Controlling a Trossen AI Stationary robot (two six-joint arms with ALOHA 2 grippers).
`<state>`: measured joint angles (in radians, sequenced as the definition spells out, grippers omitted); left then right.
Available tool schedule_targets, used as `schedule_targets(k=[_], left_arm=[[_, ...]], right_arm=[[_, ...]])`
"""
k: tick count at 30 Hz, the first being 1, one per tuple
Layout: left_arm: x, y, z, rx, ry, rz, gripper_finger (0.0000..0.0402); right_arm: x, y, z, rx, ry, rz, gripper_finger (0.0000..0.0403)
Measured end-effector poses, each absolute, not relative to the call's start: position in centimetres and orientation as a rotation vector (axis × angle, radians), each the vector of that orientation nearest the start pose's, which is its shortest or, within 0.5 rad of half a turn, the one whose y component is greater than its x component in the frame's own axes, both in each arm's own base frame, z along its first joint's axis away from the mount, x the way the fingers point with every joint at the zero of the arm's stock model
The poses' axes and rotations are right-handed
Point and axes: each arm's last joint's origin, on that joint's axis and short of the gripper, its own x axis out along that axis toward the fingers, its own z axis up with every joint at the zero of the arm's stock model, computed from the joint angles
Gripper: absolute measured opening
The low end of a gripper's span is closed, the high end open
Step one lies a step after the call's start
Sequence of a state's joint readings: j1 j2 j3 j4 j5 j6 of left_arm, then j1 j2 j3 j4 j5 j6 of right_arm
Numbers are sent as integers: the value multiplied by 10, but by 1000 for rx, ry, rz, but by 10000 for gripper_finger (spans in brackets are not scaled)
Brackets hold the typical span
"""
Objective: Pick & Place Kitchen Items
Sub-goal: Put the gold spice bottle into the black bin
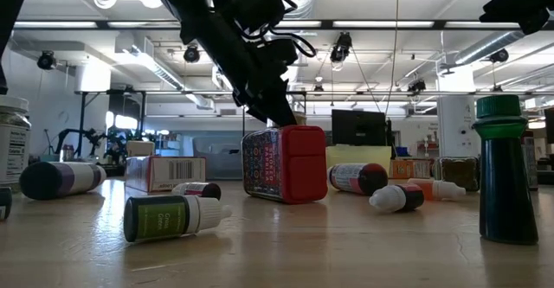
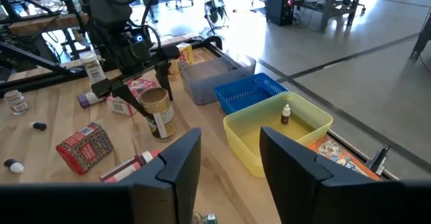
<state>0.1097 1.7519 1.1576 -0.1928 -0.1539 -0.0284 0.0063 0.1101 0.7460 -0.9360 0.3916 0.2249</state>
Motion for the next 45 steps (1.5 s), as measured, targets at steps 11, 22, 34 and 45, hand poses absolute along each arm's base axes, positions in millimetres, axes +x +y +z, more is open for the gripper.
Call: schedule_targets(k=[11, 22, 34, 45], left_arm=[[363, 52, 234, -16, 744, 297, 291], [315, 103, 305, -17, 606, 528, 291], [282, 177, 308, -117, 551, 779, 291], [288, 205, 285, -170, 565, 835, 291]], right_arm=[[9, -11, 298, 161, 251, -414, 178], [9, -11, 298, 161, 251, -414, 199], [9, -11, 298, 161, 251, -414, 214], [9, -11, 298, 161, 252, -414, 230]])
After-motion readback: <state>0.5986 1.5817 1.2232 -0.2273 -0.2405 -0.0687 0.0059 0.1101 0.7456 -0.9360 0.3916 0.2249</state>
